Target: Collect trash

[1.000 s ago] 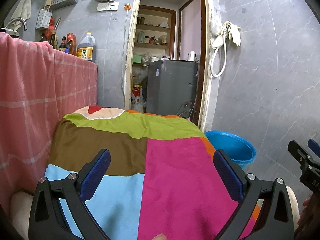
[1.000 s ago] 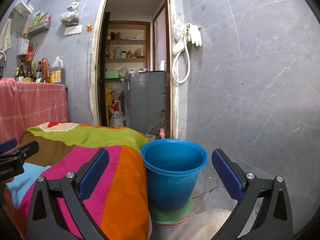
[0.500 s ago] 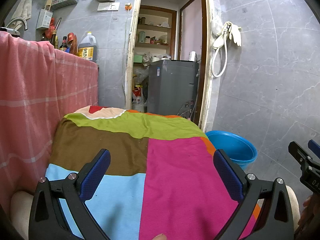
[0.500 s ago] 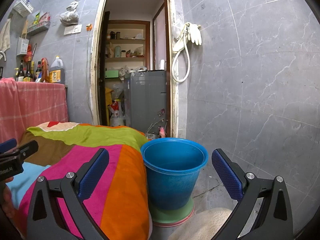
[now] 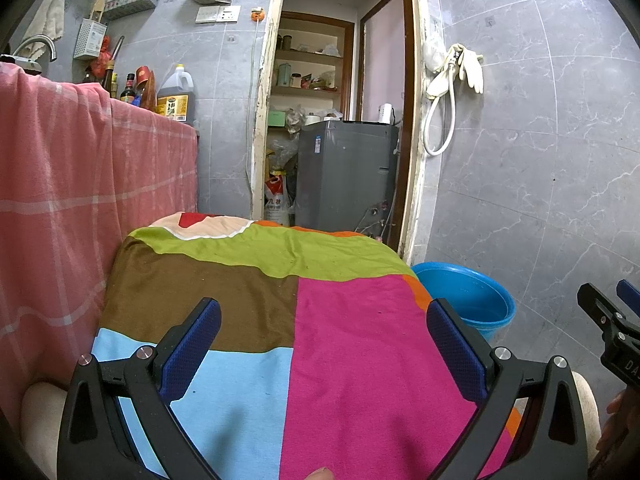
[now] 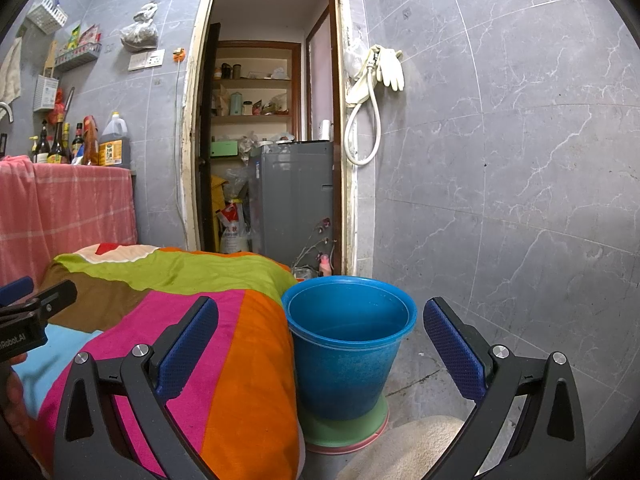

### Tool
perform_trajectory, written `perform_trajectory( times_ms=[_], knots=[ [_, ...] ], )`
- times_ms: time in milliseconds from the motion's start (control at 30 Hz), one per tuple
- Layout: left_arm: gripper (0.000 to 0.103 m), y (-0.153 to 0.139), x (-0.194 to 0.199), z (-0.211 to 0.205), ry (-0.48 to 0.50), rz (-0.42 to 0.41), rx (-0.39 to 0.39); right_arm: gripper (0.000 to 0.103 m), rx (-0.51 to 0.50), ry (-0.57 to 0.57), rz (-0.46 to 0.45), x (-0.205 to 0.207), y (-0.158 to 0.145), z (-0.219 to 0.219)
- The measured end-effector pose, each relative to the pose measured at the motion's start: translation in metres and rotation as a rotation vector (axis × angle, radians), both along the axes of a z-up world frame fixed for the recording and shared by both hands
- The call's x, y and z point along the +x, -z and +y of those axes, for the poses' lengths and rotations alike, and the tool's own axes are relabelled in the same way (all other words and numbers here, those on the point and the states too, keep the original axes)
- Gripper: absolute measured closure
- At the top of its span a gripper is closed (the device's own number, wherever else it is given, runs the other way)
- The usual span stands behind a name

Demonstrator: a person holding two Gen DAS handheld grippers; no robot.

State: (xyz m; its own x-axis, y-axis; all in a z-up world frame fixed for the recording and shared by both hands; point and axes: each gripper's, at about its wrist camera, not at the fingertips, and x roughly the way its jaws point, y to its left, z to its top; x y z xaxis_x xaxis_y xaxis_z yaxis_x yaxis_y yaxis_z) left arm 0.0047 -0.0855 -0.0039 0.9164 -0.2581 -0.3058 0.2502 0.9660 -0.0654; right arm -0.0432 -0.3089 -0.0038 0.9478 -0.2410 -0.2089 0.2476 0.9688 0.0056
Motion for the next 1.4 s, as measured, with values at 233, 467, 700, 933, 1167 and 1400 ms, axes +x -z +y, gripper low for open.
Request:
perform_trajectory(
  times_ms=[233, 467, 700, 933, 1167, 1400],
  knots=[
    [0.002, 0.0003, 0.0005, 0.0010, 0.001, 0.001, -0.001, 0.000, 0.000, 0.000, 0.000, -0.0005, 0.0001, 0.0004],
    [0.002, 0.0001, 0.0005, 0.0016, 0.001, 0.000, 0.000, 0.000, 0.000, 0.001, -0.001, -0.0003, 0.0000, 0.0009],
    [0.002, 0.0004, 0.0007, 0.0022, 0.002, 0.000, 0.000, 0.000, 0.001, -0.001, -0.001, 0.0007, 0.0001, 0.0010],
    [0.002, 0.0006, 0.0008, 0.0028, 0.002, 0.000, 0.000, 0.000, 0.002, 0.000, -0.001, 0.0001, 0.0001, 0.0009],
    [0.002, 0.0002, 0.0007, 0.0033, 0.003, 0.000, -0.001, 0.000, 0.002, 0.001, -0.001, 0.0004, 0.0002, 0.0014],
    [0.002, 0.0008, 0.0011, 0.0041, 0.003, 0.000, 0.000, 0.000, 0.002, 0.001, -0.001, 0.0004, 0.0002, 0.0018]
  ],
)
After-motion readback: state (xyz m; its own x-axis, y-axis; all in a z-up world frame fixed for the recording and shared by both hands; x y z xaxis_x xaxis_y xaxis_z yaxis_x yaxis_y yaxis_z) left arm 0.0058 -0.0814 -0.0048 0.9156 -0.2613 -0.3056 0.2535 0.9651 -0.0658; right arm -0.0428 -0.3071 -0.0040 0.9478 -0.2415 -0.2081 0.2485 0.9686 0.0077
